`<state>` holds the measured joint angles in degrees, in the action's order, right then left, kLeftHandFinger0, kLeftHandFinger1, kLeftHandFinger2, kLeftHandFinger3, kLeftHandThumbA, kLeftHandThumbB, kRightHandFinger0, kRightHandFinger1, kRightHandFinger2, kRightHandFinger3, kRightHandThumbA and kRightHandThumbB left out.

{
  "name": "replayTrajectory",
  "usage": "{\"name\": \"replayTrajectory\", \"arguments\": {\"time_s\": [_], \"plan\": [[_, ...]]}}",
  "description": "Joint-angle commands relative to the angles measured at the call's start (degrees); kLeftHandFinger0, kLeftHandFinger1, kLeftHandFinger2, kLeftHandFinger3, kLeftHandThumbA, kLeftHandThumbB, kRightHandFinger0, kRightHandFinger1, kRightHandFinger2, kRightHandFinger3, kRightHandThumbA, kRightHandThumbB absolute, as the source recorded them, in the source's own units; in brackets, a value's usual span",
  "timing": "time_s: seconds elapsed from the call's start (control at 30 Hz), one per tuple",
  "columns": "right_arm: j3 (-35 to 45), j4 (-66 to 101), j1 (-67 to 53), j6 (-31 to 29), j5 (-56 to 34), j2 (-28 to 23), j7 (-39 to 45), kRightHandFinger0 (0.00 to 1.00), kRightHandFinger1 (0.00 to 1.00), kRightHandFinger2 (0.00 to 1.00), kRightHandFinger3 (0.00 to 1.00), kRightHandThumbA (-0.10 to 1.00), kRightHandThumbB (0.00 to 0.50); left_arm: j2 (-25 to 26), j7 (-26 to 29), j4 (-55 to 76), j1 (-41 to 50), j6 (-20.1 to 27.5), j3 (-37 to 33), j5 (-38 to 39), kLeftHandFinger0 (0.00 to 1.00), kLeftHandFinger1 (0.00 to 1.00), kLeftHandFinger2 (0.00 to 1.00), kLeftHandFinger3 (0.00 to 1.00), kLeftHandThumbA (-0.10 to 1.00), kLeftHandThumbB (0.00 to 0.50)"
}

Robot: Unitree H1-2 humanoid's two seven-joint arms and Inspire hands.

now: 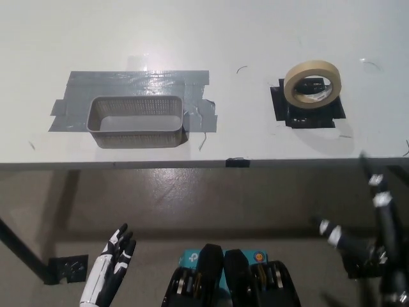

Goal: The robot picks the tape placed on the black area with right hand and places it in the small grey container.

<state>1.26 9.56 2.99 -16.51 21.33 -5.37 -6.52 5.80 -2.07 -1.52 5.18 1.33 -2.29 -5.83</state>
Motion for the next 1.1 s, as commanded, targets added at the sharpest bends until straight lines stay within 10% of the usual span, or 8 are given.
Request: {"name": "replayTrajectory", "arguments": {"time_s": [0.0, 0.27, 1.07], "plan": [[2.38, 7.45, 8.17, 7.33, 8.04, -2.77, 0.64, 1.00, 1.00, 1.00, 1.00, 0.97, 0.344, 0.57, -0.31, 2.76, -0.05, 1.73, 0.21, 0.36, 1.00, 1.00, 1.00, 1.00, 0.88, 0.082], [-0.17, 1.60, 22.43, 17.32, 17.73, -7.69, 4.00, 1.00, 1.00, 1.00, 1.00, 0.93, 0.289, 0.97, -0.46, 2.60, -0.74, 1.63, 0.38, 0.39, 1.00, 1.00, 1.00, 1.00, 0.87, 0.074], [-15.45, -36.20, 45.59, 24.22, 28.94, -12.02, -0.68, 1.00, 1.00, 1.00, 1.00, 0.86, 0.392, 1.28, -0.40, 2.39, -1.51, 1.00, -0.20, -0.80, 1.00, 1.00, 1.00, 1.00, 0.85, 0.093]]}}
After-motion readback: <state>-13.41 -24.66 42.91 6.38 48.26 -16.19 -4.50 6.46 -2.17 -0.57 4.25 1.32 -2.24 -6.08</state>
